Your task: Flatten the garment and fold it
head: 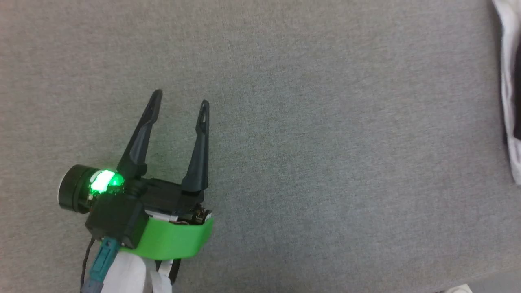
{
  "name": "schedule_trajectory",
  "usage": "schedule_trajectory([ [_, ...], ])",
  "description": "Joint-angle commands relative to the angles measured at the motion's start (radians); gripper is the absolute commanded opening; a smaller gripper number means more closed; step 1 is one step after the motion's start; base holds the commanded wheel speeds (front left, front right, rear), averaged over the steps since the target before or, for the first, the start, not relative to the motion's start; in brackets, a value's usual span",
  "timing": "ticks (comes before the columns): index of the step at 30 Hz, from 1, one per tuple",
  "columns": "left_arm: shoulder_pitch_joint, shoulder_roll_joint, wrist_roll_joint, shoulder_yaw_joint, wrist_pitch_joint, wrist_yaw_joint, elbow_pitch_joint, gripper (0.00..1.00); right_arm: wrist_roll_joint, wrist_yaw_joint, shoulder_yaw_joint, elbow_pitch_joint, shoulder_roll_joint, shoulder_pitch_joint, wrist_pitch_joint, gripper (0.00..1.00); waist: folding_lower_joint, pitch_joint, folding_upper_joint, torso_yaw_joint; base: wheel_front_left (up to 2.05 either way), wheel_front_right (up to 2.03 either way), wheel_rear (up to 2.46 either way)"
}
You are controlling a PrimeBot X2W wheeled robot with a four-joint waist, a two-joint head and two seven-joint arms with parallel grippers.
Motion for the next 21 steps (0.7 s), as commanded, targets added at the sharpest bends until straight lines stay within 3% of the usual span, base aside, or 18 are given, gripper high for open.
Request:
schedule_trajectory([
  [1, 0.008, 0.008, 0.004, -0.001, -0.016, 0.000, 0.004, 1.00, -0.008, -0.002, 0.001, 0.002, 0.004, 0.000, -0.011, 1.00, -0.0002, -0.074, -0.0001, 0.008, 0.00, 0.00, 0.00],
  [11, 0.130, -0.021, -0.016, 0.040, -0.056, 0.080, 0.091, 1.00, 0.089, -0.002, 0.027, -0.114, 0.094, 0.144, -0.044, 1.00, -0.0002, -0.344, -0.0001, 0.040, 0.00, 0.00, 0.00],
  [21, 0.237, -0.019, -0.065, 0.054, -0.049, 0.093, 0.144, 1.00, 0.100, -0.002, 0.038, -0.451, 0.298, 0.428, -0.222, 1.00, -0.0002, -0.509, -0.0001, 0.096, 0.00, 0.00, 0.00],
])
